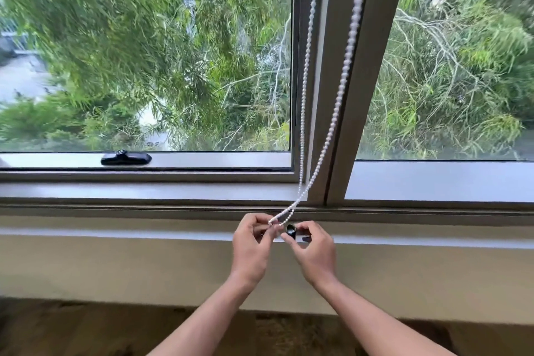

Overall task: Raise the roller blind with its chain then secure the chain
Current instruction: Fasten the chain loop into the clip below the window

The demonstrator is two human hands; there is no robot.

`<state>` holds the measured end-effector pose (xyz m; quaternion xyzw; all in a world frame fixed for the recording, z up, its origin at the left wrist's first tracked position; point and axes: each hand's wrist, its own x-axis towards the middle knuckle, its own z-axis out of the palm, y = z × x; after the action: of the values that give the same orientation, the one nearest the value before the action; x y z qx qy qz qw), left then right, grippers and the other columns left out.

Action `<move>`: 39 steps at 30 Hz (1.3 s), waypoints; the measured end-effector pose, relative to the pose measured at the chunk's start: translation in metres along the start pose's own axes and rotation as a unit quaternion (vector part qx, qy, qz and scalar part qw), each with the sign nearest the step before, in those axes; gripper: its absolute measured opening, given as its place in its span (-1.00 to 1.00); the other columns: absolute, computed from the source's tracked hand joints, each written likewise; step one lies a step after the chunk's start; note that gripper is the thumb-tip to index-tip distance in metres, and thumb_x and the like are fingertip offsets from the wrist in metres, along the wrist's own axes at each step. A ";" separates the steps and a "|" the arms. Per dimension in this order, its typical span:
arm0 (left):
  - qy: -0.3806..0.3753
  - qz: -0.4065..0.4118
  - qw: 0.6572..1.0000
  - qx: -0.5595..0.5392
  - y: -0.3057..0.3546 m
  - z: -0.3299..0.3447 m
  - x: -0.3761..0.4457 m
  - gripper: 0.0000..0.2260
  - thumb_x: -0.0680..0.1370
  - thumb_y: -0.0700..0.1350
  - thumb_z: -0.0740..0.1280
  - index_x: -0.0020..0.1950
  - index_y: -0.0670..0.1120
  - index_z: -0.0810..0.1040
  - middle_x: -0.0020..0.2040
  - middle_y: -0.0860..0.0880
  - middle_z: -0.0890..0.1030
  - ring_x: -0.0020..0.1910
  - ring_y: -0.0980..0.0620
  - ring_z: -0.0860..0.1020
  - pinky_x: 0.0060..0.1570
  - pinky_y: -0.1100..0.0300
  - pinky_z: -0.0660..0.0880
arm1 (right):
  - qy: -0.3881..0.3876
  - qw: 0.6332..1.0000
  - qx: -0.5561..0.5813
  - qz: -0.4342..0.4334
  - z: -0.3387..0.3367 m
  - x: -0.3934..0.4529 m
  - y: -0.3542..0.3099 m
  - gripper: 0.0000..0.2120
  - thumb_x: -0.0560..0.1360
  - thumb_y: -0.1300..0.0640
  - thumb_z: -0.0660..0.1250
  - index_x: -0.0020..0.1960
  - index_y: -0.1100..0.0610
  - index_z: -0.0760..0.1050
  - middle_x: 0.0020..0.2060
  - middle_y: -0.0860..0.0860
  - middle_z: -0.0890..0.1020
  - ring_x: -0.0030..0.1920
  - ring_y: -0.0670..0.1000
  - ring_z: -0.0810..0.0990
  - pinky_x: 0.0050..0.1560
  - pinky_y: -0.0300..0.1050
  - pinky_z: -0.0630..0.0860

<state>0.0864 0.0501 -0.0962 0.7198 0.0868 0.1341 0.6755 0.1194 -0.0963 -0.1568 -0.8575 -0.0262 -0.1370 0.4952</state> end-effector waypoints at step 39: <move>-0.104 -0.251 0.955 -0.123 0.003 0.007 -0.005 -0.77 0.51 0.01 0.20 0.02 0.00 0.60 -0.09 -0.06 0.75 -0.09 0.00 0.72 -0.10 0.07 0.58 | -0.011 0.995 0.051 -0.082 0.008 -0.018 -0.040 -0.77 0.39 -0.01 0.55 -0.10 0.11 0.61 -0.16 -0.06 0.65 -0.18 -0.02 0.64 -0.13 0.04 0.58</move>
<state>0.0834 0.0416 -0.0942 0.5965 0.1767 -0.1057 0.7757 0.0961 -0.0672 -0.1314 -0.8278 -0.1092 -0.1665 0.5246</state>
